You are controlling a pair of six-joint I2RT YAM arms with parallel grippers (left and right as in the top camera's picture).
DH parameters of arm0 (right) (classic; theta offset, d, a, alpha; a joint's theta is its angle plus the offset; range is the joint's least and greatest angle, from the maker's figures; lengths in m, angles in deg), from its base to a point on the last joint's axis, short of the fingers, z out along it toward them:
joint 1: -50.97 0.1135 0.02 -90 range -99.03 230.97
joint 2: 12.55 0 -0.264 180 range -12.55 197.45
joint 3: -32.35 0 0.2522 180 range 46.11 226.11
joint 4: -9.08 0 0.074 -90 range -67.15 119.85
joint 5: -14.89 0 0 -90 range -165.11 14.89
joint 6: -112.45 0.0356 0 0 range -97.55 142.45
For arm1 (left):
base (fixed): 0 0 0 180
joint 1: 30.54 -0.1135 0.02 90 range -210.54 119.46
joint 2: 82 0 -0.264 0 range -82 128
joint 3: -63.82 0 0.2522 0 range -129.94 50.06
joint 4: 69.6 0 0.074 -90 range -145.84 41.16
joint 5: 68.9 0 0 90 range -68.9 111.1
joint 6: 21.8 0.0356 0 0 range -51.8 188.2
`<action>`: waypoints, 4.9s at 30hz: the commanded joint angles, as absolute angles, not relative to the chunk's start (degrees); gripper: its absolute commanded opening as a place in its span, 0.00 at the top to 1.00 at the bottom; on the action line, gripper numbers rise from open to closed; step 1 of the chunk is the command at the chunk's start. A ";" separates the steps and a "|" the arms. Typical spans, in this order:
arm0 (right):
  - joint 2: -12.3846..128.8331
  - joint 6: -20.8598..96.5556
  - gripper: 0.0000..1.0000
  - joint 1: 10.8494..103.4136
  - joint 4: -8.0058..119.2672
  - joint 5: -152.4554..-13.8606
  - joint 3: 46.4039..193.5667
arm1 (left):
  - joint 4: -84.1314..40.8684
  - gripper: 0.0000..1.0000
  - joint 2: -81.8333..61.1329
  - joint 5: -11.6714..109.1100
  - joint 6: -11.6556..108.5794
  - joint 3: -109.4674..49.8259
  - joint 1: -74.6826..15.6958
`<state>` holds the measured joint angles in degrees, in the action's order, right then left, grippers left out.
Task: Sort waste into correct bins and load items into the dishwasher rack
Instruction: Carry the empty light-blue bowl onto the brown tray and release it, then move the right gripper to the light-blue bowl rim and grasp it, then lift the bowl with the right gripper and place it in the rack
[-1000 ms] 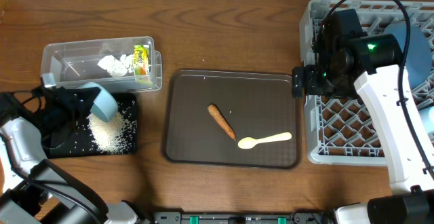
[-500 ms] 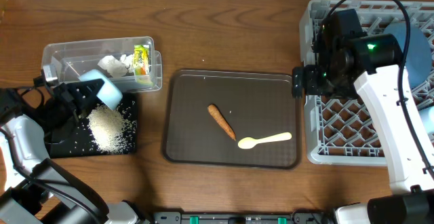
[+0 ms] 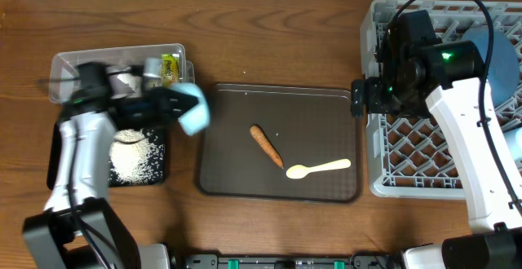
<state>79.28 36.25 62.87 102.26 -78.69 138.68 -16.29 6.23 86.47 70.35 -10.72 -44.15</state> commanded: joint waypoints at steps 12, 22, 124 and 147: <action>79.44 35.95 0.01 62.61 101.96 -78.34 138.75 | -29.62 0.92 7.19 47.15 61.78 -12.05 -7.41; 79.44 36.19 0.01 62.63 102.13 -78.36 138.75 | -40.20 0.87 13.55 44.41 59.23 -12.05 1.29; 80.46 43.66 0.91 69.56 49.02 -75.17 96.83 | -1.21 0.48 -0.13 36.68 57.81 -12.05 -28.65; 80.46 44.32 0.99 69.80 52.43 -75.78 96.83 | -1.21 0.48 -0.13 36.65 57.81 -12.05 -28.65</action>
